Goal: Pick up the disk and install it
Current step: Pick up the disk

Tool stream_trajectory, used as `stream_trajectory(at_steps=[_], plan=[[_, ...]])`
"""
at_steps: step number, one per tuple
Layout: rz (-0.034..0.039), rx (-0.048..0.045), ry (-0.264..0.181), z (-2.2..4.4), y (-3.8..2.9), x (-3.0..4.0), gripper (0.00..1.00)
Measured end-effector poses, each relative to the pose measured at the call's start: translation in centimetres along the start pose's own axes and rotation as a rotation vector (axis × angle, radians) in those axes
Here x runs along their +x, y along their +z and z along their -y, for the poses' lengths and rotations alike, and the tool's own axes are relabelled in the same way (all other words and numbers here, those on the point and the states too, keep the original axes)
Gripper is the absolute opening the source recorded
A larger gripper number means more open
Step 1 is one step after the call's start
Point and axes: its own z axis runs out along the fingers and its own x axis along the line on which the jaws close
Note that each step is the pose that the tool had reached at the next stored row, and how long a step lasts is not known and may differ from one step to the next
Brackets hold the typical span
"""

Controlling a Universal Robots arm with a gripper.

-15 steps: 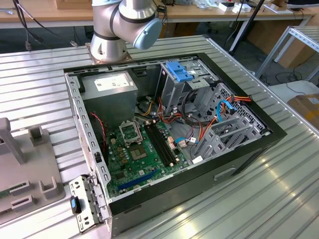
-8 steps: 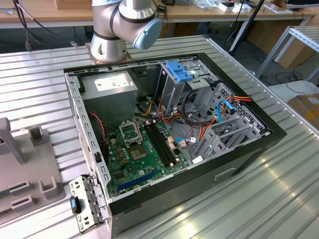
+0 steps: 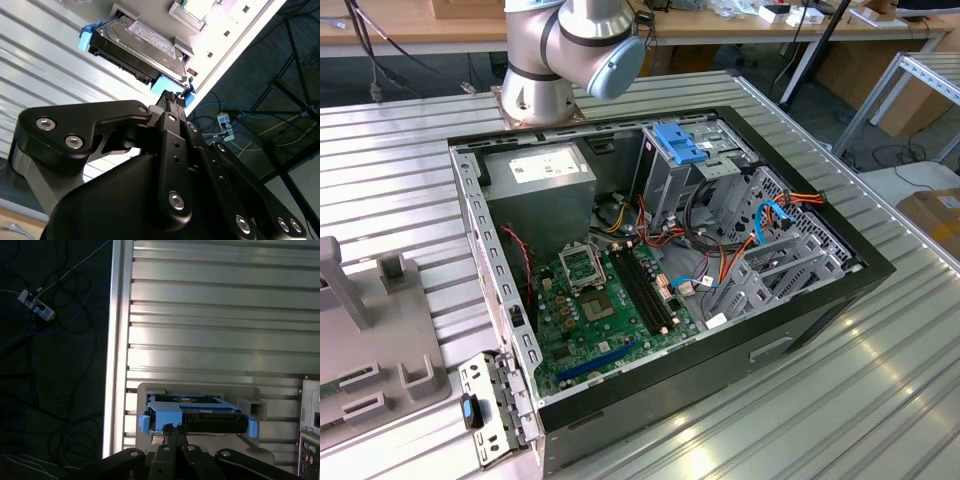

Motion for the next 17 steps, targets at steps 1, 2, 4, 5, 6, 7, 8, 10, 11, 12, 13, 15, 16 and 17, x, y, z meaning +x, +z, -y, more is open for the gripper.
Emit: stream_trajectory(at_steps=[1, 2, 4, 5, 6, 7, 8, 10, 11, 12, 13, 15, 16, 17], plan=[[-0.0007, -0.0003, -0.024, 0.0, 0.0, 0.0, 0.11], [-0.0012, -0.0005, -0.042, 0.0, 0.01, 0.0, 0.11], [-0.0024, -0.001, -0.085, 0.0, 0.01, 0.0, 0.11], [-0.0032, -0.0013, -0.113, 0.0, 0.01, 0.0, 0.11], [-0.0038, -0.0015, -0.13, 0.0, 0.01, 0.0, 0.11], [-0.0044, -0.0017, -0.154, 0.0, 0.02, 0.0, 0.11], [-0.0049, -0.0019, -0.17, 0.0, 0.02, 0.0, 0.11], [-0.0063, -0.0025, -0.22, 0.0, 0.02, 0.0, 0.11], [-0.0074, -0.0029, -0.258, 0.0, 0.03, 0.0, 0.11], [-0.0082, -0.0032, -0.286, 0.0, 0.03, 0.0, 0.11], [-0.0096, -0.0037, -0.333, 0.0, 0.04, 0.0, 0.11], [-0.0108, -0.0042, -0.372, 0.0, 0.04, 0.0, 0.11], [-0.0113, -0.0044, -0.391, 0.0, 0.05, 0.0, 0.11], [-0.0123, -0.0048, -0.423, 0.0, 0.05, 0.0, 0.11]])
